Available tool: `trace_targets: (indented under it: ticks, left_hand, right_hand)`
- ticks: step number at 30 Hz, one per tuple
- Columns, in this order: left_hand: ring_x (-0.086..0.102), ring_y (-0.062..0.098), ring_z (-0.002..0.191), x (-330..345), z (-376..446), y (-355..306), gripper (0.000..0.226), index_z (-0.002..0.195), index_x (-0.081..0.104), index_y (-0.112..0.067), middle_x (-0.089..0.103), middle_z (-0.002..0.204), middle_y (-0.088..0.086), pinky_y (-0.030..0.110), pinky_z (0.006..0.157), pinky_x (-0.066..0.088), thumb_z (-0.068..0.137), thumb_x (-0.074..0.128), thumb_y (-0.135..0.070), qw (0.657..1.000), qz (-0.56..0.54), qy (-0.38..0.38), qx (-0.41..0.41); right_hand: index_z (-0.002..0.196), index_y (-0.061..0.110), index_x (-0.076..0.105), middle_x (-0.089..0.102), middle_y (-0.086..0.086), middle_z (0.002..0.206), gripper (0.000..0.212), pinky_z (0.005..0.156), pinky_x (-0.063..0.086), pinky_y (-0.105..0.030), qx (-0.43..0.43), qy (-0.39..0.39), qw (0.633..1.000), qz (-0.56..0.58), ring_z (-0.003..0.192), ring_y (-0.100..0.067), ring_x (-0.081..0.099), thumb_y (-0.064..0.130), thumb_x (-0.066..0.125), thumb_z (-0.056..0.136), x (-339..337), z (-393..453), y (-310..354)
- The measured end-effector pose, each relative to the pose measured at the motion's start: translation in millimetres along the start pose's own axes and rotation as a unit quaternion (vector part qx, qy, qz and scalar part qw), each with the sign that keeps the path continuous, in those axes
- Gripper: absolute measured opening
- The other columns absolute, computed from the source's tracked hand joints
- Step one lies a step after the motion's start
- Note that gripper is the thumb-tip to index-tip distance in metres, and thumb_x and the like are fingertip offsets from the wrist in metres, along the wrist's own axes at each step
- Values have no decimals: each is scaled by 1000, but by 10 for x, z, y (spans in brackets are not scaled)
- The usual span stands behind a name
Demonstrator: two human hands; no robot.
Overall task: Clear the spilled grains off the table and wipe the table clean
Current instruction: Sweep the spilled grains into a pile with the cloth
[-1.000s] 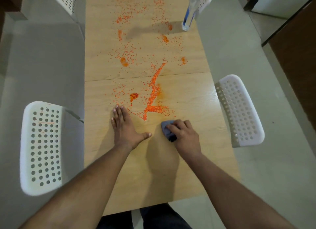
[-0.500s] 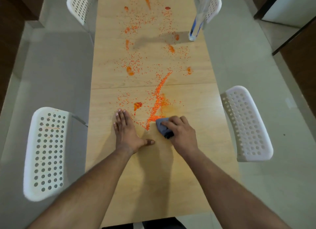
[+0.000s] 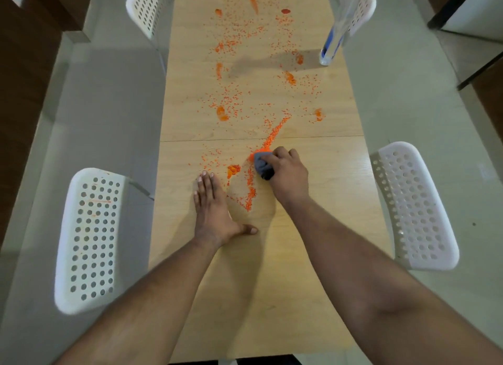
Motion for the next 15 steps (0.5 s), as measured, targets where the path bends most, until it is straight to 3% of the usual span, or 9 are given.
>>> trace_targets:
  ticks: [3, 7, 12, 15]
  left_hand:
    - [-39, 22, 153, -59, 17, 90, 187, 159, -32, -10, -37, 168, 7, 40, 129, -14, 37, 92, -80, 1000, -5, -4, 7]
    - [-35, 21, 155, -219, 92, 250, 185, 160, -29, -11, -35, 169, 6, 37, 129, -14, 38, 94, -77, 1000, 2, 2, 24]
    - [-32, 21, 156, -320, 183, 347, 183, 161, -28, -11, -33, 170, 6, 39, 130, -12, 41, 91, -80, 998, 28, 19, 47]
    - [-30, 21, 157, -309, 188, 366, 184, 162, -24, -9, -30, 171, 7, 40, 131, -10, 39, 92, -80, 998, 26, 9, 53]
  right_hand:
    - [134, 29, 67, 58, 3, 116, 52, 72, 54, -44, 36, -32, 998, 39, 108, -27, 47, 5, 62, 89, -37, 44, 54]
    - [130, 31, 67, 58, 6, 118, 62, 67, 50, -40, -12, -8, 998, 59, 107, -23, 47, -1, 63, 77, -75, -470, 170]
    - [123, 32, 70, 60, 7, 118, 50, 62, 54, -37, -97, 51, 994, 12, 108, -26, 53, 10, 71, 78, 212, -1191, 261]
    - [119, 29, 72, 62, 3, 118, 47, 63, 52, -36, -82, 32, 996, 6, 106, -29, 54, 11, 72, 75, 315, -1066, 313]
Point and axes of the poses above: each hand's wrist, its own z-axis towards the middle knuckle, its own x-axis out of the palm, y = z × x, the point moved 1 cm from there along z, towards the middle knuckle
